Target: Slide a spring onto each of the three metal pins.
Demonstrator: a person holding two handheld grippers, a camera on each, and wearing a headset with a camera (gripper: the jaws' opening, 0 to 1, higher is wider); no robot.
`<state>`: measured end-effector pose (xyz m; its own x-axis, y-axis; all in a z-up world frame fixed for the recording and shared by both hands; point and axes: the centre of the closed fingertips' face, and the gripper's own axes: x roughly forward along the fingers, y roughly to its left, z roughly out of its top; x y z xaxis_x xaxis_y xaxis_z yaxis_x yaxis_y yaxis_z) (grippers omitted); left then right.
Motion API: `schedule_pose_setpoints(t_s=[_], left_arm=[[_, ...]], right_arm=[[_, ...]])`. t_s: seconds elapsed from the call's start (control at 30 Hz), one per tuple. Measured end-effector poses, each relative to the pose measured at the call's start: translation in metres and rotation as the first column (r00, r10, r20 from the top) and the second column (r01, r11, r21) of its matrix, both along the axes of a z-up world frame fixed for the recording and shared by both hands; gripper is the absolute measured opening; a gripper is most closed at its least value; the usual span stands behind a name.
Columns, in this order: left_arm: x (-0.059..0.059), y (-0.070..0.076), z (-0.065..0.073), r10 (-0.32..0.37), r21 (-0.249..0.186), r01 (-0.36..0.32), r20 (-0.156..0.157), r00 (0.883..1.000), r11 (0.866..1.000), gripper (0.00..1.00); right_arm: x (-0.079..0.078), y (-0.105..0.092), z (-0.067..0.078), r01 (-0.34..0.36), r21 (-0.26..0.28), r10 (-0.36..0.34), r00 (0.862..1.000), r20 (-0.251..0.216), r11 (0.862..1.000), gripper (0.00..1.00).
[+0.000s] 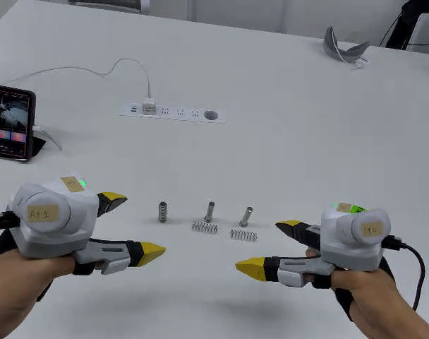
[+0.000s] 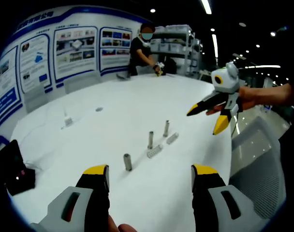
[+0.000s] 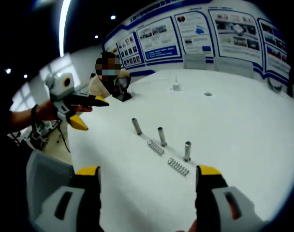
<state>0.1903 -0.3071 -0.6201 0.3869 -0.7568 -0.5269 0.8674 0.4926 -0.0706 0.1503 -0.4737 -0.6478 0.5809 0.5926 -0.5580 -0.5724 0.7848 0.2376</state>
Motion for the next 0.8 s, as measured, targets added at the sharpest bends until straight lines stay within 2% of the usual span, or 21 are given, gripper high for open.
schedule_pose_setpoints(t_s=[0.23, 0.37, 0.57, 0.8], left_arm=[[-0.003, -0.021, -0.007, -0.060, 0.022, 0.060, -0.005, 0.998, 0.998, 0.71], [-0.005, -0.032, -0.009, -0.095, 0.040, 0.095, -0.001, 0.995, 0.995, 0.70], [-0.005, -0.047, -0.015, -0.151, 0.069, 0.150, 0.004, 0.989, 0.986, 0.70], [-0.005, -0.061, -0.026, -0.207, 0.101, 0.205, 0.002, 0.978, 0.974, 0.70]], right_arm=[[-0.007, -0.008, -0.007, 0.024, 0.010, -0.023, 1.000, -0.014, 1.000, 0.82], [-0.009, -0.012, -0.005, 0.036, 0.014, -0.036, 0.999, -0.011, 0.999, 0.82], [-0.008, -0.018, -0.002, 0.055, 0.024, -0.055, 0.998, -0.003, 0.998, 0.82], [-0.014, -0.021, -0.008, 0.060, 0.024, -0.060, 0.998, -0.022, 0.998, 0.82]])
